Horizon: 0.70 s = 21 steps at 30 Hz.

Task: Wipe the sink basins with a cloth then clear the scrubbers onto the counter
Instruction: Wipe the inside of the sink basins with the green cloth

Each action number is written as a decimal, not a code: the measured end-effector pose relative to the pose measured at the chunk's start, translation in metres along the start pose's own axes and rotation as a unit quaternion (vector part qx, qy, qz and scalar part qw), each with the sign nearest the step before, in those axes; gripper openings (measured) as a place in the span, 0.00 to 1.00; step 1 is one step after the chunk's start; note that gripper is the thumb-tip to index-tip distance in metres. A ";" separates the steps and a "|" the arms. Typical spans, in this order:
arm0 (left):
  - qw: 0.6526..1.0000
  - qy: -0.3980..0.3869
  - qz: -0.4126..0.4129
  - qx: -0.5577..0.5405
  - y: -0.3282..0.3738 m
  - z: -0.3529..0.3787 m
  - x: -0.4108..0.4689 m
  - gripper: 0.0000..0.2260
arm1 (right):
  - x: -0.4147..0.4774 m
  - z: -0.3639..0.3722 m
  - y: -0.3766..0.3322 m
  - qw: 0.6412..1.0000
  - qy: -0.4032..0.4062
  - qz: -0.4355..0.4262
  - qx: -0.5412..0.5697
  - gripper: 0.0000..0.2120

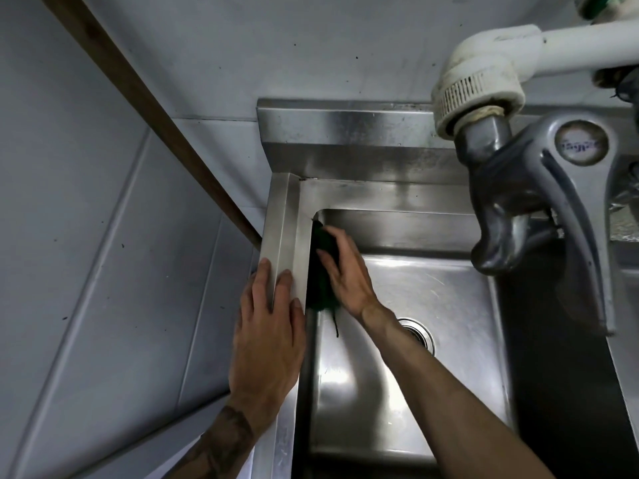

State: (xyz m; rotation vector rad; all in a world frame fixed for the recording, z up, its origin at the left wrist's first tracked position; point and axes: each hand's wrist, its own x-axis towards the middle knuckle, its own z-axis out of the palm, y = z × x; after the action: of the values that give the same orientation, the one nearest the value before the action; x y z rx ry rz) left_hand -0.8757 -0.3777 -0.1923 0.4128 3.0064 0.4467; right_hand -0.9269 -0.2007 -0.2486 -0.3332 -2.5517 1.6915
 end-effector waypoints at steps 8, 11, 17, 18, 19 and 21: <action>1.000 -0.008 -0.001 0.017 0.001 0.001 0.000 0.22 | -0.062 0.022 0.008 0.993 -0.060 0.077 0.064 0.24; 0.999 -0.017 0.003 0.038 0.000 0.000 0.000 0.25 | -0.104 0.032 0.006 0.990 -0.073 0.093 0.080 0.20; 1.000 0.002 -0.001 0.010 0.001 -0.001 0.000 0.22 | -0.022 0.015 0.000 0.997 -0.010 0.056 0.049 0.20; 1.000 0.003 -0.002 0.008 0.001 -0.001 0.000 0.22 | -0.006 0.009 -0.004 0.998 -0.002 0.047 0.036 0.19; 1.000 0.005 -0.004 0.005 0.002 -0.001 0.000 0.22 | 0.006 0.005 -0.007 0.999 0.001 0.039 0.024 0.19; 1.000 0.006 -0.009 0.001 0.002 -0.001 0.000 0.21 | 0.012 0.001 -0.006 0.999 -0.016 0.028 0.002 0.20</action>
State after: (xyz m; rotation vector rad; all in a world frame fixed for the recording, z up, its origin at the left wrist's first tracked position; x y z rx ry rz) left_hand -0.8754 -0.3756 -0.1909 0.3842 3.0207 0.4469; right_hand -0.9399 -0.2019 -0.2441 -0.3833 -2.5840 1.7334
